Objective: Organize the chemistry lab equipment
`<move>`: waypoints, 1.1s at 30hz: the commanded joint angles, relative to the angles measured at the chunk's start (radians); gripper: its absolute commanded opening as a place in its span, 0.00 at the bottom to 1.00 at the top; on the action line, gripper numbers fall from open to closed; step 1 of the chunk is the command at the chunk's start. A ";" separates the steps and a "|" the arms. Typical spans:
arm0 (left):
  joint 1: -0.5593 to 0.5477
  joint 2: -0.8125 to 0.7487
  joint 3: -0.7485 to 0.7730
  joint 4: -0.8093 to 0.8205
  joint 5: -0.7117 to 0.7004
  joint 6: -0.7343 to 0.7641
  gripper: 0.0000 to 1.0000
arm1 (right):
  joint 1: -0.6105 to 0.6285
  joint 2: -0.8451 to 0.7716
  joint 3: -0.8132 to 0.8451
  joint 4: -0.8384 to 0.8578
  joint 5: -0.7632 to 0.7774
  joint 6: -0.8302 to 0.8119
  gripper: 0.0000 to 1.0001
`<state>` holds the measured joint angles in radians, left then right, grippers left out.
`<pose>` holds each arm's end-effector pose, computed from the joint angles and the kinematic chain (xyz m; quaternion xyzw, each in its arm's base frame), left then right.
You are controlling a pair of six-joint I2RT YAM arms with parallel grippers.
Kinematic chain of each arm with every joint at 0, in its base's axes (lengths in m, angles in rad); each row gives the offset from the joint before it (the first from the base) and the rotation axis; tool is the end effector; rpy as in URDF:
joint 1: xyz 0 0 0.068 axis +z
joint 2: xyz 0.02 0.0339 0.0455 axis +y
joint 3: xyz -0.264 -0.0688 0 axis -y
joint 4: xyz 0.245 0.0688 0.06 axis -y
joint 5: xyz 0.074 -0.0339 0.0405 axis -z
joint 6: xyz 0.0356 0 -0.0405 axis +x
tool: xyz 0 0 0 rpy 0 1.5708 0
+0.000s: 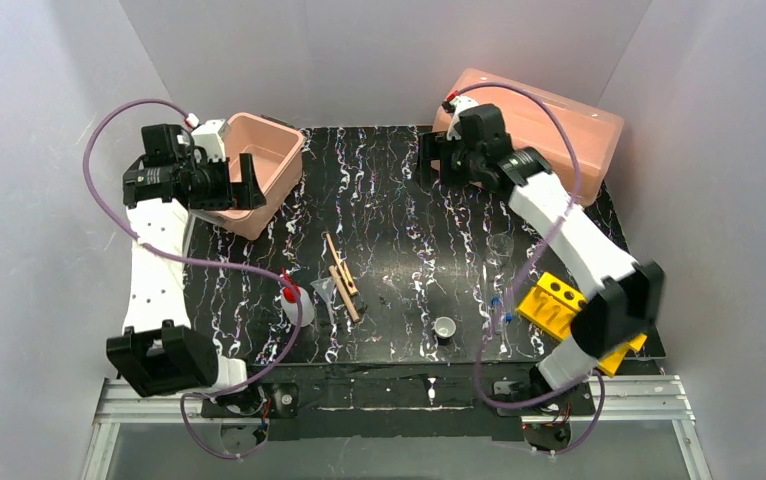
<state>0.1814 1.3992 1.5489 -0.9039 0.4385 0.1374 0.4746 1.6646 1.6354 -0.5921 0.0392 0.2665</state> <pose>0.2837 0.0367 0.3968 0.0666 0.8975 -0.1356 0.4143 0.3391 0.1726 0.3654 -0.0834 0.8854 0.1493 0.4323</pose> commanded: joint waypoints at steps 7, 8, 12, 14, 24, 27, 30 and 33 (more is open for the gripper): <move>0.008 -0.174 -0.068 -0.053 0.086 0.026 0.98 | -0.178 -0.520 -0.332 0.055 -0.186 0.299 0.98; 0.008 -0.172 -0.068 -0.064 0.098 0.033 0.98 | -0.180 -0.532 -0.320 -0.035 -0.116 0.305 0.98; 0.008 -0.180 -0.095 -0.071 0.170 0.054 0.98 | -0.180 -0.596 -0.324 -0.356 0.150 0.376 0.98; 0.008 -0.181 -0.109 -0.067 0.193 0.054 0.98 | -0.188 -0.655 -0.366 -0.423 0.237 0.432 0.98; 0.007 -0.124 -0.065 -0.091 0.228 0.077 0.98 | -0.400 -0.677 -0.574 -0.565 0.153 0.591 0.98; 0.008 -0.113 -0.057 -0.098 0.225 0.087 0.98 | -0.404 -0.662 -0.596 -0.549 0.181 0.605 0.98; 0.008 -0.106 -0.057 -0.106 0.220 0.098 0.98 | -0.409 -0.650 -0.612 -0.530 0.228 0.611 0.98; 0.008 -0.111 -0.073 -0.100 0.211 0.106 0.98 | -0.424 -0.625 -0.617 -0.504 0.247 0.603 0.98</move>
<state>0.1818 1.2991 1.4551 -0.9763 0.6293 0.2162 0.0692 1.0258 1.0169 -1.1271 0.2261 0.8472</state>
